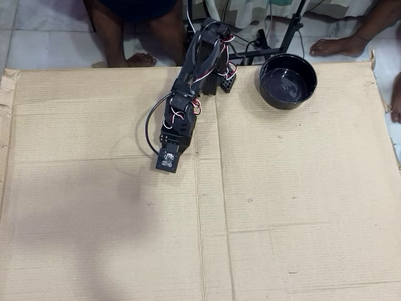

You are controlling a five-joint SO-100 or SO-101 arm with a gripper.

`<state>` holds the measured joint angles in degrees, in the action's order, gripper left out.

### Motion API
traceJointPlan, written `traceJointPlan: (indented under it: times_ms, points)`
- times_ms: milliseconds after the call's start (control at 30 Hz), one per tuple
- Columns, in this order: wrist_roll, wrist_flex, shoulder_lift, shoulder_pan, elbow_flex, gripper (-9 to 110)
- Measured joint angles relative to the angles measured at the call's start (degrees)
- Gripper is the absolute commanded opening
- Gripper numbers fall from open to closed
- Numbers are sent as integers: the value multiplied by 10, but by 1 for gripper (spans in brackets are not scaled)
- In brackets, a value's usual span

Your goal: Grasp a lego block and put it in the bin.

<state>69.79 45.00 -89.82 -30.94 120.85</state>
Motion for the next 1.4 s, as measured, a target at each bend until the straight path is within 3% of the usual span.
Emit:
traceJointPlan:
  times_ms: [500,833,1400]
  points:
    - [0,3,-23,18,0,0]
    - [0,139,-170,75,0,0]
    - [0,232,-423,333,47,0]
